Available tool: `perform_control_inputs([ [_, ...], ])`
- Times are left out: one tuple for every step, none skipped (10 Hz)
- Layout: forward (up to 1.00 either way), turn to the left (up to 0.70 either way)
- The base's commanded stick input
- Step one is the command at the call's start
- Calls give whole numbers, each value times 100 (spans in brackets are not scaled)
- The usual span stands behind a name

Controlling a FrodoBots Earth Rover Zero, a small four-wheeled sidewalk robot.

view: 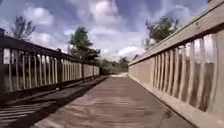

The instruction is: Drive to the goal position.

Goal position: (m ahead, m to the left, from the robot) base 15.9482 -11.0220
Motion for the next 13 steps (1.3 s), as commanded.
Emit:
perform_control_inputs([
  [100, 0],
  [100, 0],
  [100, 0],
  [100, 0],
  [100, 0],
  [100, 0],
  [100, 0],
  [100, 0],
  [100, 0],
  [100, 0],
  [100, 0],
  [100, 0],
  [100, 0],
])
